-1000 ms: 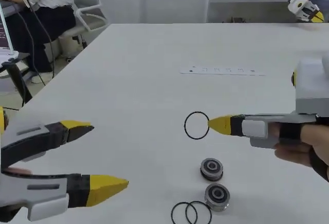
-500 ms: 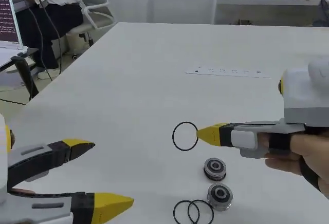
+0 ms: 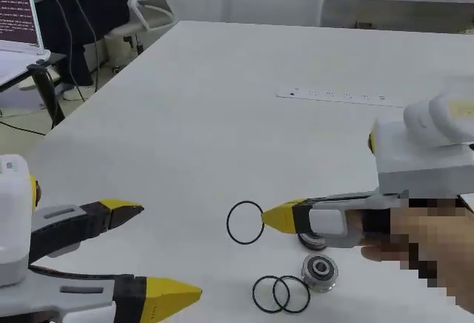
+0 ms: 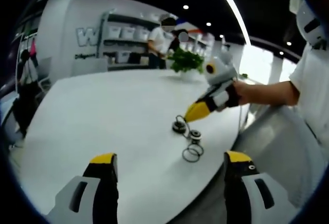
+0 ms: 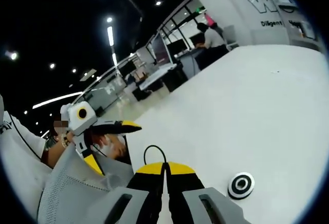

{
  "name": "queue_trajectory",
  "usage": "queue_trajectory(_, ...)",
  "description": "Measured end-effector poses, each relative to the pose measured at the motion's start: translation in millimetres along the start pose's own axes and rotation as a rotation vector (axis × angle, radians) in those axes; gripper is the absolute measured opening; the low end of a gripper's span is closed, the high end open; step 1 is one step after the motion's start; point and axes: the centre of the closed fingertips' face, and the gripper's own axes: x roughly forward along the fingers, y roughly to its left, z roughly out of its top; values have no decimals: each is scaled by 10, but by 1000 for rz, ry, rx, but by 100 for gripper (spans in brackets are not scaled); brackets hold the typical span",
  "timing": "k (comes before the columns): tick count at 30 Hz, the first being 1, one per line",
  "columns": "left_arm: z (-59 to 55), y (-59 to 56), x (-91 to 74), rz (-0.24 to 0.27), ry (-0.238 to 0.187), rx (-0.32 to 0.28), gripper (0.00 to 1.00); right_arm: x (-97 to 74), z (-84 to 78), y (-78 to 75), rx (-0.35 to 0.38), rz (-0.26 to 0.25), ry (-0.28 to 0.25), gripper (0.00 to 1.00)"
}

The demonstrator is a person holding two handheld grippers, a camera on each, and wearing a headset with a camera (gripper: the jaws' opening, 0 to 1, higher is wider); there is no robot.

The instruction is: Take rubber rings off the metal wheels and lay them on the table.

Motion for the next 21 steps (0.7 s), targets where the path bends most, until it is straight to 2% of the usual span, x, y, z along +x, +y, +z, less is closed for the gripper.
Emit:
queue_trajectory(4,-17,-16,1,-11,-5,-40,85,83,-154,-7,-9,2,58,0)
queue_trajectory(6,-22,-11,-1,-8,-4,-41,85,117,-210,5,-4,8,78,0)
queue_trajectory(11,-73,-16,10,-5,33,3,88,174,-363,13,-23,3,144,0)
queue_trajectory(14,-89,-26,13,-9,48,34,89,198,-461,-40,-33,-8,195,0)
queue_trajectory(21,-79,-10,8,-8,42,43,88,208,-600,-143,-31,-46,264,0)
